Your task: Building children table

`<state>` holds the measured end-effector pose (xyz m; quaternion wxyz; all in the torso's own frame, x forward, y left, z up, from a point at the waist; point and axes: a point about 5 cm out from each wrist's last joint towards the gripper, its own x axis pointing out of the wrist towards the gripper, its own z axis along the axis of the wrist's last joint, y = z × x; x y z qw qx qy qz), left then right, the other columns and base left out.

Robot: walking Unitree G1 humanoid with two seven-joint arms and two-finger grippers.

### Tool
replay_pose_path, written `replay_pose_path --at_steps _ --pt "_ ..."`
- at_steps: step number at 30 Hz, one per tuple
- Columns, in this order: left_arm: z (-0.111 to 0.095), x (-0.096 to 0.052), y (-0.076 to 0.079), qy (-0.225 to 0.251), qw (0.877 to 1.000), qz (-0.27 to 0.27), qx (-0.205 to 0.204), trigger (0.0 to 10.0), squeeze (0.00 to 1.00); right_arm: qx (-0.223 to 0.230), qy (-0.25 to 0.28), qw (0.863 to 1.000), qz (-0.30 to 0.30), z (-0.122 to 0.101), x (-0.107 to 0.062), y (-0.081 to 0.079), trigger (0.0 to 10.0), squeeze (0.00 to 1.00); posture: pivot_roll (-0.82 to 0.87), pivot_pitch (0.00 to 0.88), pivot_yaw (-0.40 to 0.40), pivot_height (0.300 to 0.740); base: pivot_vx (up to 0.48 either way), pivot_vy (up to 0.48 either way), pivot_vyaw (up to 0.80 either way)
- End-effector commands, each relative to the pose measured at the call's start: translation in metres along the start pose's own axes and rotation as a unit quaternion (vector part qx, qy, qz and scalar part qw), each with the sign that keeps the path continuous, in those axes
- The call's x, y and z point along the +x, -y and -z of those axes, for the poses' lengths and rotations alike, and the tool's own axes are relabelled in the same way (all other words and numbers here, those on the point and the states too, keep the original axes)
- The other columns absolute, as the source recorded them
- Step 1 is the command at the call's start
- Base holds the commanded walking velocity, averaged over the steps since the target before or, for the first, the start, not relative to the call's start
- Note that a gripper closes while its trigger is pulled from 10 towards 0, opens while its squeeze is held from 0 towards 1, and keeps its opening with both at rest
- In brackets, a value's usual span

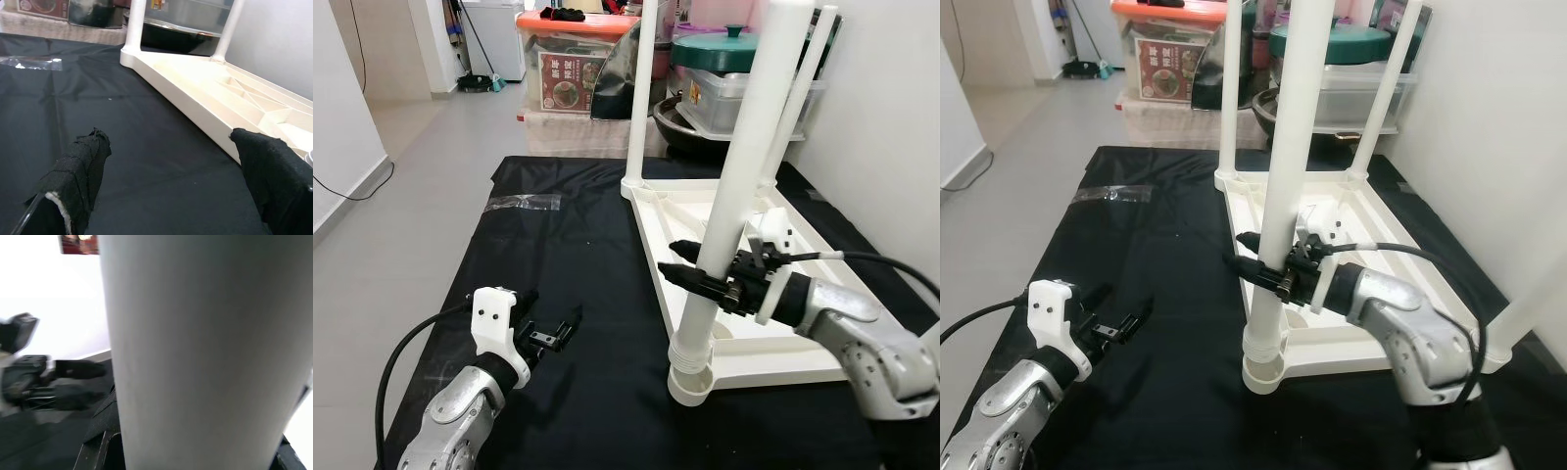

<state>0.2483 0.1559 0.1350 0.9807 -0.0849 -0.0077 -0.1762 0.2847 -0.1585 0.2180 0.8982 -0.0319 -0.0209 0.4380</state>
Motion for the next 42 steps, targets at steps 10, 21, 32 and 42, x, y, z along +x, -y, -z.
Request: replay_pose_path --at_steps 10,21,32,42 --pt "0.001 -0.007 -0.005 -0.008 1.000 -0.010 0.002 10.0 0.00 -0.006 -0.061 0.975 0.212 0.020 -0.035 0.005 10.0 0.00 0.00 0.000 -0.094 0.740 0.000 0.000 0.00" --pt "0.003 0.001 0.000 -0.014 1.000 0.009 -0.004 10.0 0.00 0.036 0.017 0.966 0.255 -0.003 -0.040 -0.009 10.0 0.00 -0.03 0.000 -0.060 0.740 0.000 0.000 0.00" --pt "0.002 -0.001 0.001 -0.007 1.000 0.001 -0.006 10.0 0.00 0.052 0.101 0.951 0.289 -0.037 -0.021 0.014 10.0 0.00 0.00 0.000 -0.082 0.740 0.000 0.000 0.00" --pt "0.002 0.002 0.003 -0.004 1.000 0.003 -0.010 10.0 0.00 0.043 0.136 0.949 0.280 -0.057 -0.015 0.019 10.0 0.00 0.00 0.000 -0.079 0.740 -0.073 0.000 0.00"
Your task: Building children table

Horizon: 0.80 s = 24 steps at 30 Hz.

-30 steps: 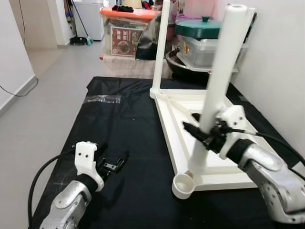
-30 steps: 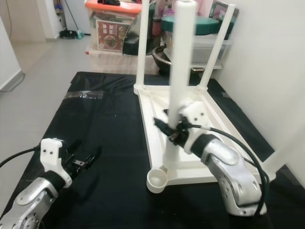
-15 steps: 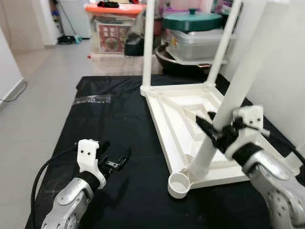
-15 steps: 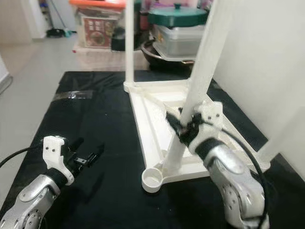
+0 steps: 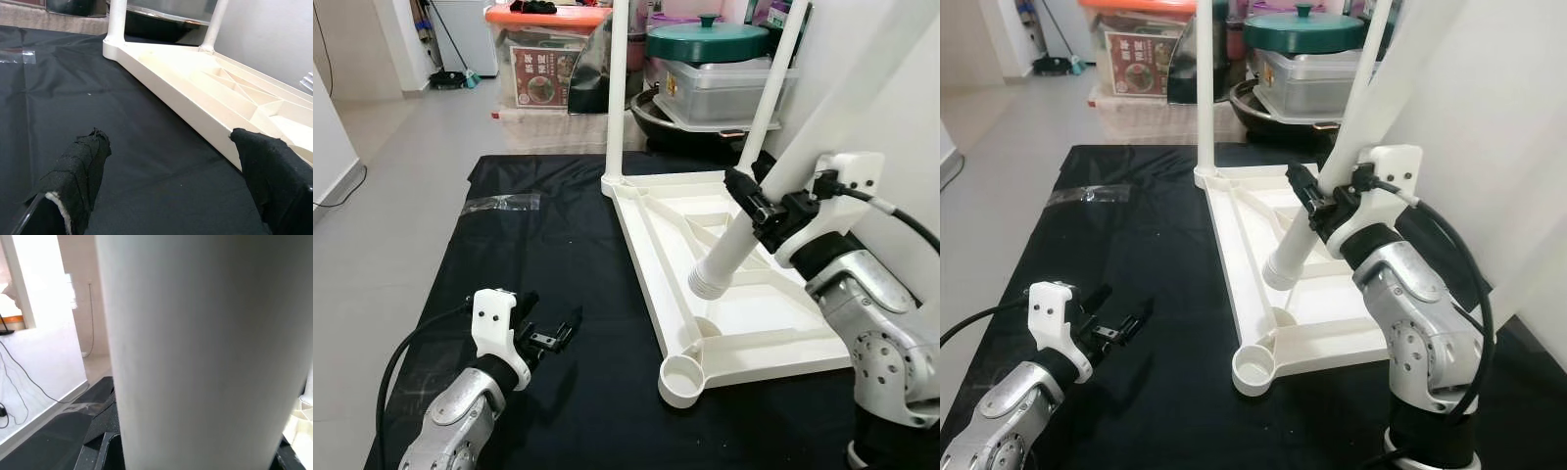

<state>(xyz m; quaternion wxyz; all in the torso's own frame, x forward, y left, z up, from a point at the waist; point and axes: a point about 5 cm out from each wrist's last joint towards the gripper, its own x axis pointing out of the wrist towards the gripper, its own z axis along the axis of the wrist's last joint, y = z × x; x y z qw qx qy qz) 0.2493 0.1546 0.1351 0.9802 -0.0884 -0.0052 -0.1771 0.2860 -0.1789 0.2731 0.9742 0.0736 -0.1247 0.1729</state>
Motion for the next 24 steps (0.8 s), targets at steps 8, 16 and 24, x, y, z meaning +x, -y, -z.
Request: replay_pose_path --at_steps 8,16,24 --pt "-0.0008 0.0029 0.0013 0.003 1.000 0.000 -0.006 10.0 0.00 0.006 0.009 1.000 0.009 -0.0002 0.0045 -0.0011 10.0 0.00 0.00 0.000 -0.077 0.740 -0.032 0.000 0.00" --pt "-0.0005 0.0035 0.0011 0.001 1.000 -0.001 -0.002 10.0 0.00 0.011 0.010 1.000 0.015 0.0015 0.0055 -0.0004 10.0 0.00 0.00 0.000 -0.072 0.740 0.000 0.000 0.00" --pt "-0.0003 0.0040 0.0017 -0.003 1.000 0.003 -0.006 10.0 0.00 0.011 0.013 1.000 0.017 0.0016 0.0062 0.0001 10.0 0.00 0.00 0.000 -0.070 0.740 0.000 0.000 0.00"
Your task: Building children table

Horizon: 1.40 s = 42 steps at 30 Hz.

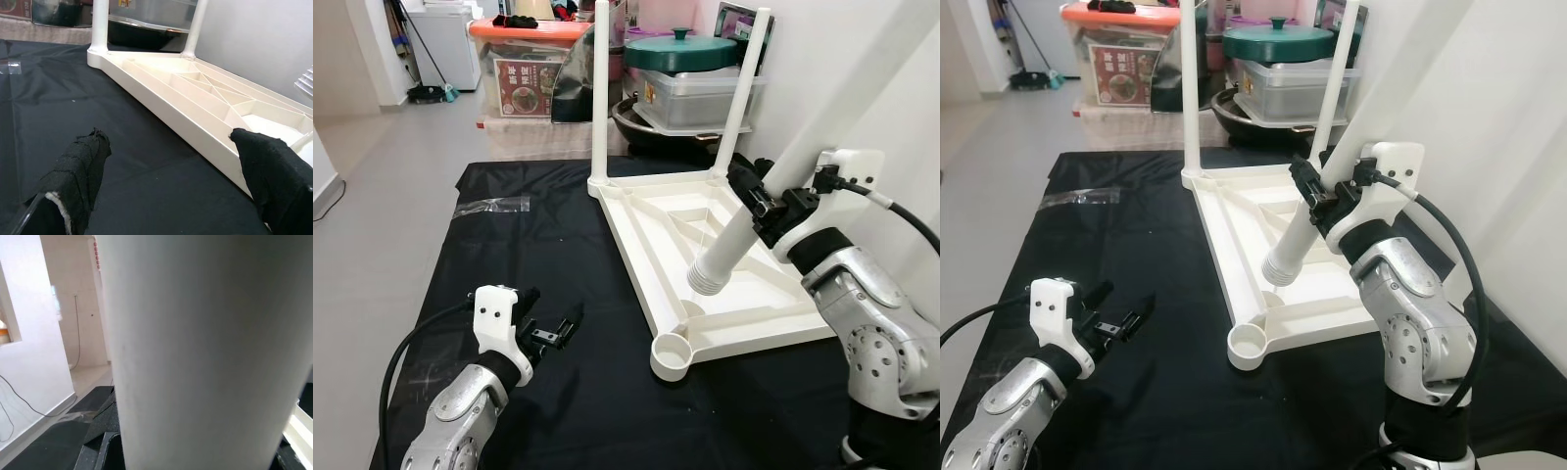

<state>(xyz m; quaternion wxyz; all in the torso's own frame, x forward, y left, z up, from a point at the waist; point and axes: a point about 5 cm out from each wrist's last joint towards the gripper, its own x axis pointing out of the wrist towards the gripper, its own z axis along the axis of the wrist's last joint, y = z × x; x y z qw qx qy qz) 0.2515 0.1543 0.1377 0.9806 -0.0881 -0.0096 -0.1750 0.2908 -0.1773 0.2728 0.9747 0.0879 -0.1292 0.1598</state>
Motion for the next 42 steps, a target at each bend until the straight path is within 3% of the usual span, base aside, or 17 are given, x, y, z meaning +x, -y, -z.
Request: replay_pose_path --at_steps 1,42 --pt "0.0022 0.0019 0.0017 -0.006 1.000 0.004 -0.006 10.0 0.00 0.000 0.006 1.000 0.003 -0.0002 0.0017 0.0000 10.0 0.00 0.00 0.000 -0.071 0.740 -0.304 0.000 0.00" --pt "0.0038 0.0051 0.0020 -0.010 1.000 0.003 -0.004 10.0 0.00 0.004 0.011 1.000 0.007 0.0034 0.0044 0.0009 10.0 0.00 0.00 0.000 -0.069 0.740 -0.044 0.000 0.00"
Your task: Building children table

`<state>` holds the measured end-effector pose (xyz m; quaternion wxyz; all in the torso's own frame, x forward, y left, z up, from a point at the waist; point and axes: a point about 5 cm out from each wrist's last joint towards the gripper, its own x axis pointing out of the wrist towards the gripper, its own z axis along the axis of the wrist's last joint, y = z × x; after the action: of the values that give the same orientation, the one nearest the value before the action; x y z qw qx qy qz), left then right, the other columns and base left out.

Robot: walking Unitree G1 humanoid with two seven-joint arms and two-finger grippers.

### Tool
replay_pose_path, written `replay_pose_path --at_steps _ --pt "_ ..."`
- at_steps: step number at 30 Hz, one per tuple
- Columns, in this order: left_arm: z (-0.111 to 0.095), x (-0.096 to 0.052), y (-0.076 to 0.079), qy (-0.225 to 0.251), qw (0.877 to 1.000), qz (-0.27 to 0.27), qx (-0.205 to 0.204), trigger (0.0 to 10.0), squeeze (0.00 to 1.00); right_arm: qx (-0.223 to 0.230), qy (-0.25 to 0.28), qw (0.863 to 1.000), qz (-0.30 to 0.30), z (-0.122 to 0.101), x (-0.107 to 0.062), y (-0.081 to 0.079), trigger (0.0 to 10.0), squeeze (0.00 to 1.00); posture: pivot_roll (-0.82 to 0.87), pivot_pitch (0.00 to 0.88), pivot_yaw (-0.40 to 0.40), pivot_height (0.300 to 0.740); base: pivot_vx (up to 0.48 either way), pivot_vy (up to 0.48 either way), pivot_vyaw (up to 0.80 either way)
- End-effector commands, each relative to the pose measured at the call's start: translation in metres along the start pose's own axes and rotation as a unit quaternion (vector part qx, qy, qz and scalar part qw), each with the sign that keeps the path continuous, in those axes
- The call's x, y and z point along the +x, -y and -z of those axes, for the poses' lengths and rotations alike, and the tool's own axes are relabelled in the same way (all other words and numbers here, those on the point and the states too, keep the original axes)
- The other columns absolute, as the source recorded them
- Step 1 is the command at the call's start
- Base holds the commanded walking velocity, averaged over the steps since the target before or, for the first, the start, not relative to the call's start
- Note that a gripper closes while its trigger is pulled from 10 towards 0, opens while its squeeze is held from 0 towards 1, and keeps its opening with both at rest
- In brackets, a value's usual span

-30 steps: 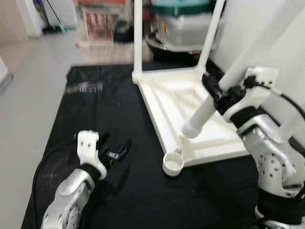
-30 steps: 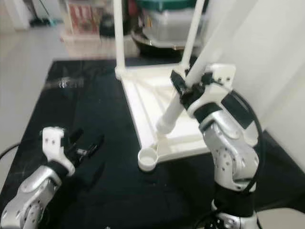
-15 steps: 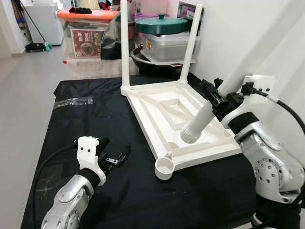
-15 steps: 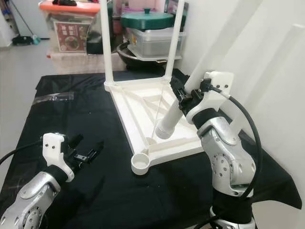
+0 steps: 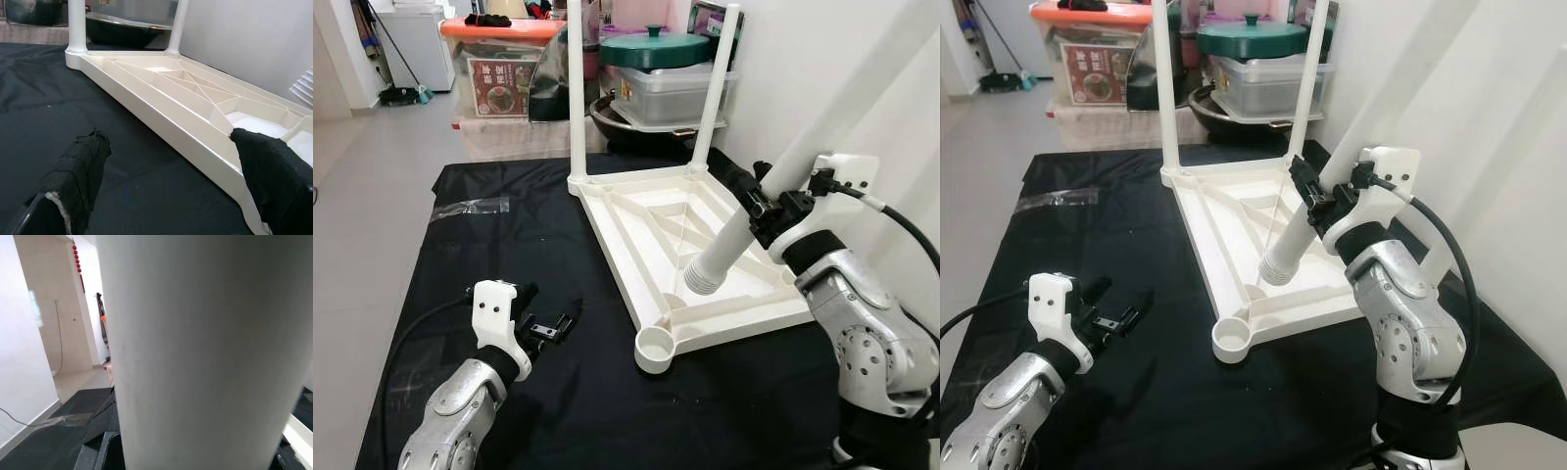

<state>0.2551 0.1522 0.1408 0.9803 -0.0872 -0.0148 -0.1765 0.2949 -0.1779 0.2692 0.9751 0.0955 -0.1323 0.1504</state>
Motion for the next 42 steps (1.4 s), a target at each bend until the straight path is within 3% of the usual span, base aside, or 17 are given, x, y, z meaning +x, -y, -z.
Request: replay_pose_path --at_steps 1,42 --pt "0.0063 0.0006 0.0010 -0.014 1.000 0.001 -0.007 10.0 0.00 -0.001 0.006 1.000 -0.003 -0.0009 0.0017 -0.0017 10.0 0.00 0.00 0.000 -0.068 0.740 -0.307 0.000 0.00" --pt "0.0071 0.0003 -0.0005 -0.014 1.000 -0.005 -0.008 10.0 0.00 0.004 0.004 1.000 -0.008 0.0013 0.0023 -0.0032 10.0 0.00 0.00 0.000 -0.068 0.740 -0.035 0.000 0.00"
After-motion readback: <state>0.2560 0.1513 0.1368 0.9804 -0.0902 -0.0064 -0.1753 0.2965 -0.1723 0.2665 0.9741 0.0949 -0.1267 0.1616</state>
